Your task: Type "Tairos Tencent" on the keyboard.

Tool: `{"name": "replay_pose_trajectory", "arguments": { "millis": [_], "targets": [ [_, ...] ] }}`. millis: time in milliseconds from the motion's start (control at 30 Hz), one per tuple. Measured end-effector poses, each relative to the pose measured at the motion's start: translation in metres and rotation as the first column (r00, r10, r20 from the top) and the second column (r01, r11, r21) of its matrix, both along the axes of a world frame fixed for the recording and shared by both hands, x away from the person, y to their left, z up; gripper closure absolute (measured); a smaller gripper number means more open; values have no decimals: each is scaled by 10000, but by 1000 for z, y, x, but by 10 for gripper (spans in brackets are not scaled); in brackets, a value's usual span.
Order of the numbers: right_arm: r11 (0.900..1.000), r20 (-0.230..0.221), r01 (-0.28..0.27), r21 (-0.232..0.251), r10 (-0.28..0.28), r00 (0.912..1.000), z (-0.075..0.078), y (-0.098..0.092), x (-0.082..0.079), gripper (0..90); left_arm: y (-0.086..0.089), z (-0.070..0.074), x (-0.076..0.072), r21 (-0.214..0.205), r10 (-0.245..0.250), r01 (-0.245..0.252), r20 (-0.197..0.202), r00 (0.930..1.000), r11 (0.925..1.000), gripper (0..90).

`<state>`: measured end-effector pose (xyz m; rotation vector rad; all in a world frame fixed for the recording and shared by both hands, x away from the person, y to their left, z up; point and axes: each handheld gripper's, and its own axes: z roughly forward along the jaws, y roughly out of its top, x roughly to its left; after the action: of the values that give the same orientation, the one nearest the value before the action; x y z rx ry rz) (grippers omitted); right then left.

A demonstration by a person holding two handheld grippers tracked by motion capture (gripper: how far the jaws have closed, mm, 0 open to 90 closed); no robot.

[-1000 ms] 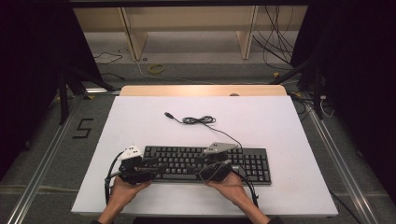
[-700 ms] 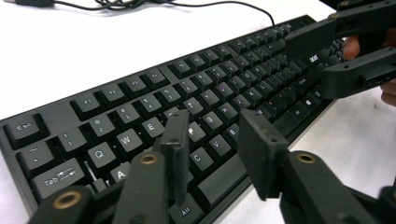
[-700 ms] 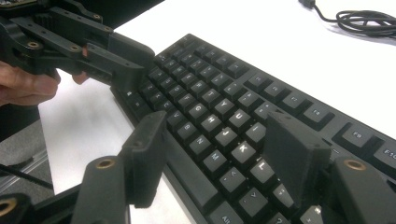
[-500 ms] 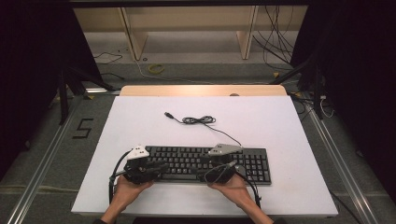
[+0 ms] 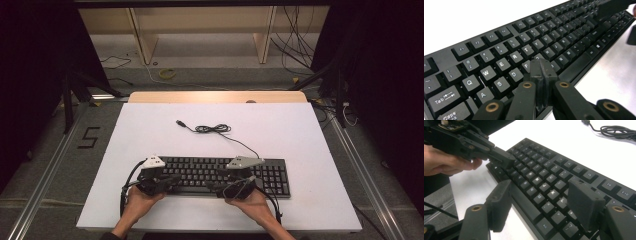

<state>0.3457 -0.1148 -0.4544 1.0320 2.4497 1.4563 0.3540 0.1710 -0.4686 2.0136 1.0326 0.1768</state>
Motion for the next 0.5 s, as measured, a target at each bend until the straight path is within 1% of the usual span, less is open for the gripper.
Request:
{"name": "replay_pose_trajectory", "arguments": {
  "millis": [200, 367, 467, 500],
  "targets": [
    [10000, 0, 19, 45, -19, 10000, 0, -3, -2, 366, -1, -2, 2, 105, 5, -4, -157, 9999, 9999, 890],
    [10000, 21, 15, 50, -15, 10000, 0, -5, -4, 366, -3, -6, 3, 288, -19, 30, -359, 9994, 9996, 890],
    [10000, 0, 16, 31, -16, 10000, 0, -5, -4, 366, -4, -8, 4, 484, -82, 102, -425, 9991, 9988, 890],
    [10000, -3, 19, 37, -19, 10000, 0, -5, -4, 366, -5, -9, 4, 460, -70, 91, -444, 9990, 9989, 890]
  ]
}}
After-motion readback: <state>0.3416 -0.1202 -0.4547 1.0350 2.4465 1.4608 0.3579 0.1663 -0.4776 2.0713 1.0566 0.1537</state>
